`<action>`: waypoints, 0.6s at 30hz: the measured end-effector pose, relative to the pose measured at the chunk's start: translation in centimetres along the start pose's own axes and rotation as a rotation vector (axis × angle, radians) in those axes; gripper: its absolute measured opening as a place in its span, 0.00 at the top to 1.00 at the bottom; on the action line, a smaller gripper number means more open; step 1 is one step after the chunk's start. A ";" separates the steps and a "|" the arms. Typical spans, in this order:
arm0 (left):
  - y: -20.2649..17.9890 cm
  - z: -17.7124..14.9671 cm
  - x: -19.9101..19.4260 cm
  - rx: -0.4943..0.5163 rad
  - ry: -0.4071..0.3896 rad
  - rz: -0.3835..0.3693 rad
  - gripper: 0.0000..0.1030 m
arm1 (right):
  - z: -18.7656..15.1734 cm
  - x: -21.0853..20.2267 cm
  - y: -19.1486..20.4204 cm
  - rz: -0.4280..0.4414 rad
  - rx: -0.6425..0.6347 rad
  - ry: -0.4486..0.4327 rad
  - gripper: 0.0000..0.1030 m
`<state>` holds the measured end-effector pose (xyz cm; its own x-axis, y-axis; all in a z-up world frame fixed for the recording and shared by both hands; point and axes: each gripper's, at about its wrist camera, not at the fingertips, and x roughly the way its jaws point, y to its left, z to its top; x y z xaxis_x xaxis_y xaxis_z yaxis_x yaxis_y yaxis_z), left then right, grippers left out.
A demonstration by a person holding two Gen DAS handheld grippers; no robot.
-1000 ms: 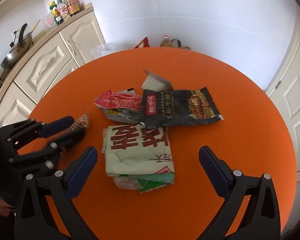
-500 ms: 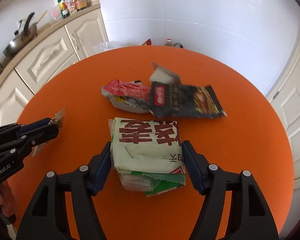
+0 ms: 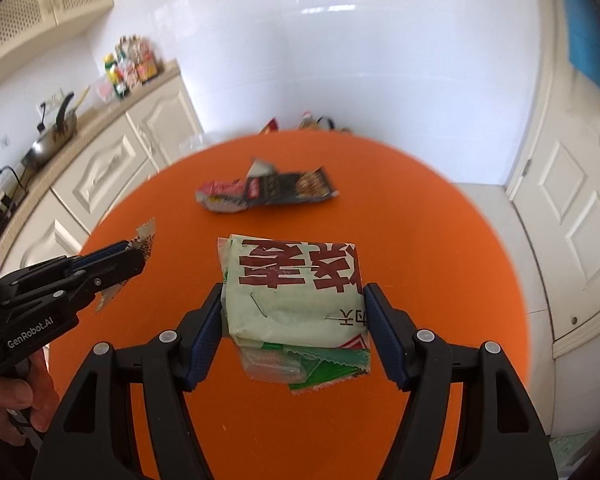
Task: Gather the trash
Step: 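Carry the checkered wrapper and white bag over the blue bucket and open both grippers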
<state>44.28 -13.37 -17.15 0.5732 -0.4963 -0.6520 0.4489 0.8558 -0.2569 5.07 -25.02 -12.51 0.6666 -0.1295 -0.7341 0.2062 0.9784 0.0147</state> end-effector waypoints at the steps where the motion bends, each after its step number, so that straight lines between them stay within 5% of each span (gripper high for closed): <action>1: -0.3 0.0 -0.6 0.013 -0.008 -0.006 0.90 | -0.1 -0.7 -0.2 -0.006 0.007 -0.014 0.34; 11: -4.8 -1.7 -5.8 0.108 -0.070 -0.078 0.90 | -1.7 -7.8 -5.1 -0.064 0.077 -0.117 0.34; 18: -12.1 -4.7 -9.9 0.195 -0.086 -0.170 0.90 | -3.3 -12.5 -10.1 -0.146 0.152 -0.173 0.34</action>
<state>29.94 -18.17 -10.99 0.5305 -0.6485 -0.5459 0.6629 0.7188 -0.2096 -7.71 -32.79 -5.67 0.7313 -0.3061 -0.6095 0.4058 0.9135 0.0281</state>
